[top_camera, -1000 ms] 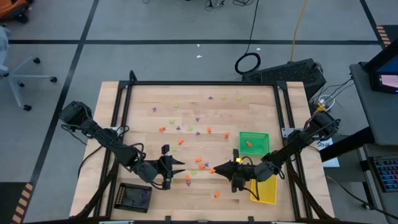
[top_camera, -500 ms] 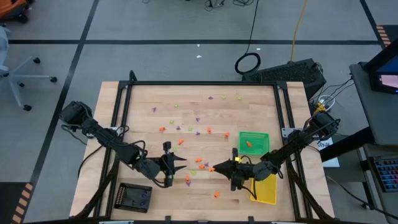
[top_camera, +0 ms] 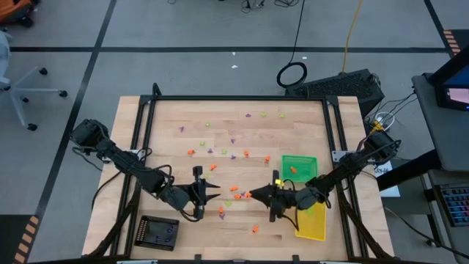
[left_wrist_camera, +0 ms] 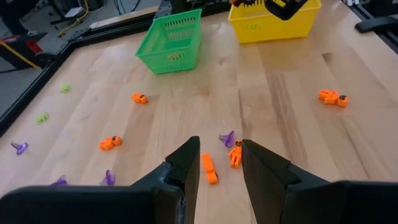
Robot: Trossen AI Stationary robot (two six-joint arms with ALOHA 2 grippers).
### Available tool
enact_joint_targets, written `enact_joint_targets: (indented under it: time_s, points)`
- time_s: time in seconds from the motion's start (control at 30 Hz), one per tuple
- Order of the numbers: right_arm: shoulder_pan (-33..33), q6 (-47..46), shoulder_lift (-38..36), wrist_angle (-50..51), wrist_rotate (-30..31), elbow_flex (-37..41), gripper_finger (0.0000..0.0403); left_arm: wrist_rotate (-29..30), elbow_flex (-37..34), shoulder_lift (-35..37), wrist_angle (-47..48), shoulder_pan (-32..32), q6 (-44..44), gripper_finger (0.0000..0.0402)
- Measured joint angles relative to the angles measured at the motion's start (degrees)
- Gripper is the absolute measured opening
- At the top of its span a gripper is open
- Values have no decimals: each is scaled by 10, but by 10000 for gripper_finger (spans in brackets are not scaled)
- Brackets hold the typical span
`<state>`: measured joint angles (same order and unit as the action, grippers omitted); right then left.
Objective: Sort Halloween decoration
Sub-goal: Put the orange skeleton toy into the green bin
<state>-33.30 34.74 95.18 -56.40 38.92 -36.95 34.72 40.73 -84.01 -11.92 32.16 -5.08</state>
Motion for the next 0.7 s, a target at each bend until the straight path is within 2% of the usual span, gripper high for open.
enact_joint_targets:
  time_s: [0.17, 0.7]
  points:
    - [7, -12, 0, 0, 0, 0, 18, 0, 0, 0, 0, 0, 0, 116]
    - [38, -189, 0, -19, 1, 0, 18, 0, 0, 0, 0, 0, 0, 116]
